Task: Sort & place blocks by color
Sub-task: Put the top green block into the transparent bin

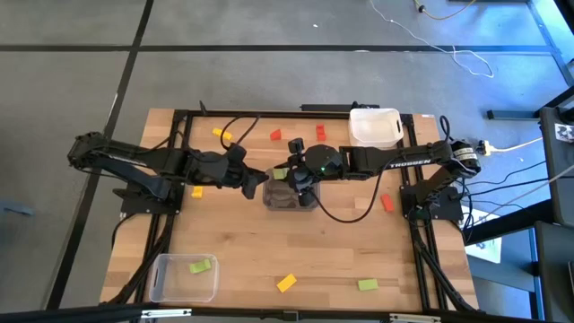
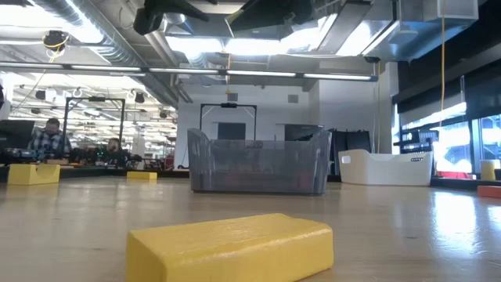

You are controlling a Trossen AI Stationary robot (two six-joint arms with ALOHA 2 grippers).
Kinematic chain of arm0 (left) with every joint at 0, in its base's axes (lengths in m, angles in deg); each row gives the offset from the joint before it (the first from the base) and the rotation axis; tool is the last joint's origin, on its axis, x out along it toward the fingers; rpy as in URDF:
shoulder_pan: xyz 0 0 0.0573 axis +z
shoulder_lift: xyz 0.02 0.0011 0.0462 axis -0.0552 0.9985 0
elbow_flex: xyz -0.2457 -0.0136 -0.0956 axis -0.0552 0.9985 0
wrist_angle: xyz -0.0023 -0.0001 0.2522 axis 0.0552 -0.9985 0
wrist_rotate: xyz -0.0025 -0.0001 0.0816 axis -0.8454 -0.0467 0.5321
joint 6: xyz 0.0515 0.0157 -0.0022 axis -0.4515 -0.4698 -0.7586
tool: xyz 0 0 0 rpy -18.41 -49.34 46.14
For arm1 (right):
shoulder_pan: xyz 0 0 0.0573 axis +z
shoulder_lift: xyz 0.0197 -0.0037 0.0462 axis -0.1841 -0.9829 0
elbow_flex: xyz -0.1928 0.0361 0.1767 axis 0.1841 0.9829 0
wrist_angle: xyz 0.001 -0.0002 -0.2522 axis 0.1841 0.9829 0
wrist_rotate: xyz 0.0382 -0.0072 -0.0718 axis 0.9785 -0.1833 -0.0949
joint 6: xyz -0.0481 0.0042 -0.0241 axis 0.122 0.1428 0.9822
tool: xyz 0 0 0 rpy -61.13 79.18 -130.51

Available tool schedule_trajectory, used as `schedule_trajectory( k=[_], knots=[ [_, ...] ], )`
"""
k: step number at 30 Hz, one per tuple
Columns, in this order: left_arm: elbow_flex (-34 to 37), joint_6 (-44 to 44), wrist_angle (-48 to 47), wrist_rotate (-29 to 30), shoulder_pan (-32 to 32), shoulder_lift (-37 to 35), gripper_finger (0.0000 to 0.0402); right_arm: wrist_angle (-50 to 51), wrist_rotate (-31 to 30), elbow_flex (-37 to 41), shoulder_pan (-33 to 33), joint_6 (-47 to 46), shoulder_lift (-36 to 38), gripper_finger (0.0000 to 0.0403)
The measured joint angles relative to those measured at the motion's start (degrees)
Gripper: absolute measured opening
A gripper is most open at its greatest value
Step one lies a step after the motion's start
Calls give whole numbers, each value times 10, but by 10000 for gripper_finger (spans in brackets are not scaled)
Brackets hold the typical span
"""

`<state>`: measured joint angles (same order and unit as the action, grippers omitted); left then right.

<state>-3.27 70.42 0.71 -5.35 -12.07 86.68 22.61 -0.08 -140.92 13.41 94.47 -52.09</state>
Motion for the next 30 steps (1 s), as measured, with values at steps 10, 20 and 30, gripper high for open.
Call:
schedule_trajectory(
  k=[10, 20, 30],
  knots=[
    [-1, -2, -2, -26, 0, 0, 111, 2, 0, 0, 0, 0, 0, 131],
    [-1, -2, -2, -25, 0, 0, 111, 1, 0, 0, 0, 0, 0, 131],
    [-1, -1, -2, -39, 0, 0, 111, -1, 0, 0, 0, 0, 0, 132]
  ],
)
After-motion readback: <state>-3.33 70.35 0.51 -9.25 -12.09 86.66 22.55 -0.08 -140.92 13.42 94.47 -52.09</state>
